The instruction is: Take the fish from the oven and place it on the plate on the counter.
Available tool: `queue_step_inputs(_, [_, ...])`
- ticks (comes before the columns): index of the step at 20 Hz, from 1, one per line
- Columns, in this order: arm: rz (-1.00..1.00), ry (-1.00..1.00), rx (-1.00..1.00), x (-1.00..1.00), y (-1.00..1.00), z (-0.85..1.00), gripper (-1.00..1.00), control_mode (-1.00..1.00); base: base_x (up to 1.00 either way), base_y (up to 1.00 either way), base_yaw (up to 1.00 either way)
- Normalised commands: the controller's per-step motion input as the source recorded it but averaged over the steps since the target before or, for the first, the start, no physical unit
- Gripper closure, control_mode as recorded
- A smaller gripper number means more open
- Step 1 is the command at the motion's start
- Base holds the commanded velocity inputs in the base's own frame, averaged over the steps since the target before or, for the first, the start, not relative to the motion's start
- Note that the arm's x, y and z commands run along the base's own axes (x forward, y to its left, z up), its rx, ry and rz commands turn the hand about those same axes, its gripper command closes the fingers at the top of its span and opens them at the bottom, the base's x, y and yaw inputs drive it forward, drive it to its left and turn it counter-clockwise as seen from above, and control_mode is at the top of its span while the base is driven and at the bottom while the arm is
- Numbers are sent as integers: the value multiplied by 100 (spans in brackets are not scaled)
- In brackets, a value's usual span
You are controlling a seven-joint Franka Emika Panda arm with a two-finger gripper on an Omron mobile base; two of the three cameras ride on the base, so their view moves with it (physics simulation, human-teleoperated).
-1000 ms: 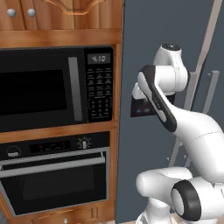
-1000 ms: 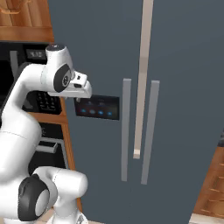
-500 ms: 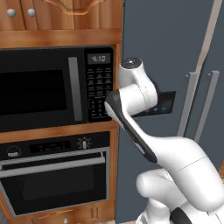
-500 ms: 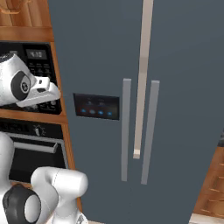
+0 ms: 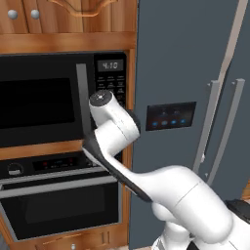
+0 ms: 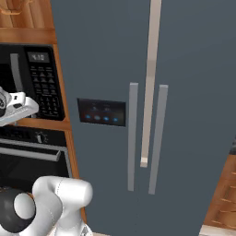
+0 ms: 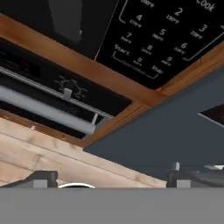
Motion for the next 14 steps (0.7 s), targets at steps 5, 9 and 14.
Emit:
queue_step_inputs(5, [28, -11, -26, -2, 68, -46, -100, -100, 0, 0, 0])
queue_step_inputs(9, [33, -8, -17, -13, 6, -42, -100, -100, 0, 0, 0])
queue_step_inputs(14, [30, -21, -11, -35, 0, -22, -100, -100, 0, 0, 0])
